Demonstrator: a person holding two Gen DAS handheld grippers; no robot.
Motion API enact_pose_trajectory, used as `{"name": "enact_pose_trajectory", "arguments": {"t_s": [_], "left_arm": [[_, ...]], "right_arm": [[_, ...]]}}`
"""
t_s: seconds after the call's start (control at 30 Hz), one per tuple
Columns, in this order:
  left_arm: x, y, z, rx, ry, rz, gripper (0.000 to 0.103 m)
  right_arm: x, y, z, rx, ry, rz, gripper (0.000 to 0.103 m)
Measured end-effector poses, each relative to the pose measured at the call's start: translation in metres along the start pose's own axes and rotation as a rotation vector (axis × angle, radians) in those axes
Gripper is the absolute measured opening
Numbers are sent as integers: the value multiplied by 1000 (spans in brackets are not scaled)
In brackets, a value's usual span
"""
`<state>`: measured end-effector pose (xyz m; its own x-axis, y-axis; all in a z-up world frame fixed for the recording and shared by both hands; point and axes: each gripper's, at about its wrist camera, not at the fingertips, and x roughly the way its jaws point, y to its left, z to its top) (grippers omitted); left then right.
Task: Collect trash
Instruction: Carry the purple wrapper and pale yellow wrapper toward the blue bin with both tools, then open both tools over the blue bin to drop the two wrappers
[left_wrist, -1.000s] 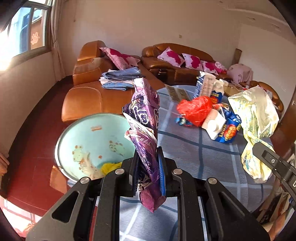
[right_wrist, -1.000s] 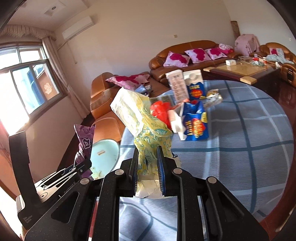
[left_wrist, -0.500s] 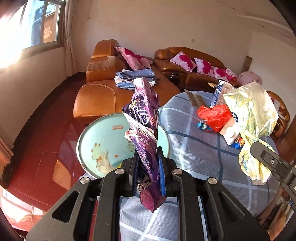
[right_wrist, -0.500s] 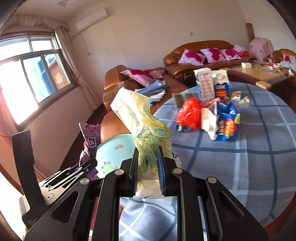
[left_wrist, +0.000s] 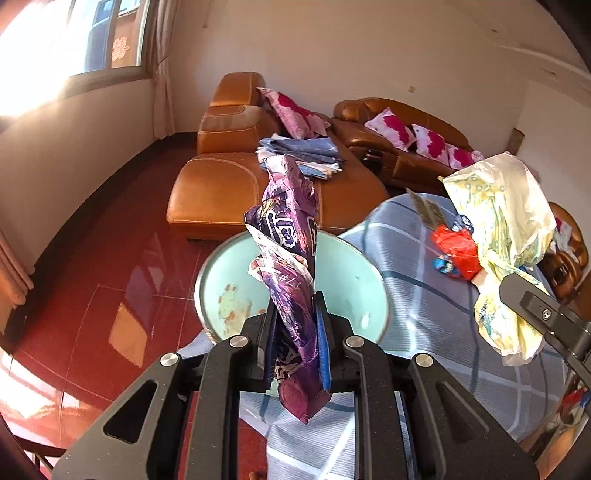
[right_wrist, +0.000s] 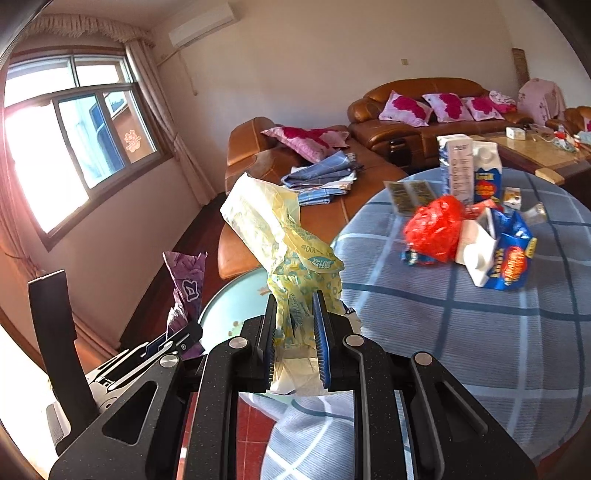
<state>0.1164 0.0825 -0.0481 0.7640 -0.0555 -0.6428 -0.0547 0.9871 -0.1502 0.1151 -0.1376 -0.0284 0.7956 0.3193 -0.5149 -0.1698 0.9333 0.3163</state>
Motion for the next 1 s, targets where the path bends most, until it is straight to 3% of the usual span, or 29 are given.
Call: {"name": "enact_pose_trajectory", "arguments": {"t_s": [0.53, 1.0], "left_arm": [[42, 12, 9, -5, 65, 19, 17], [88, 16, 16, -9, 145, 34, 17]], "right_arm": [[76, 18, 4, 41, 104, -12, 19], [135, 3, -3, 122, 226, -14, 19]]}}
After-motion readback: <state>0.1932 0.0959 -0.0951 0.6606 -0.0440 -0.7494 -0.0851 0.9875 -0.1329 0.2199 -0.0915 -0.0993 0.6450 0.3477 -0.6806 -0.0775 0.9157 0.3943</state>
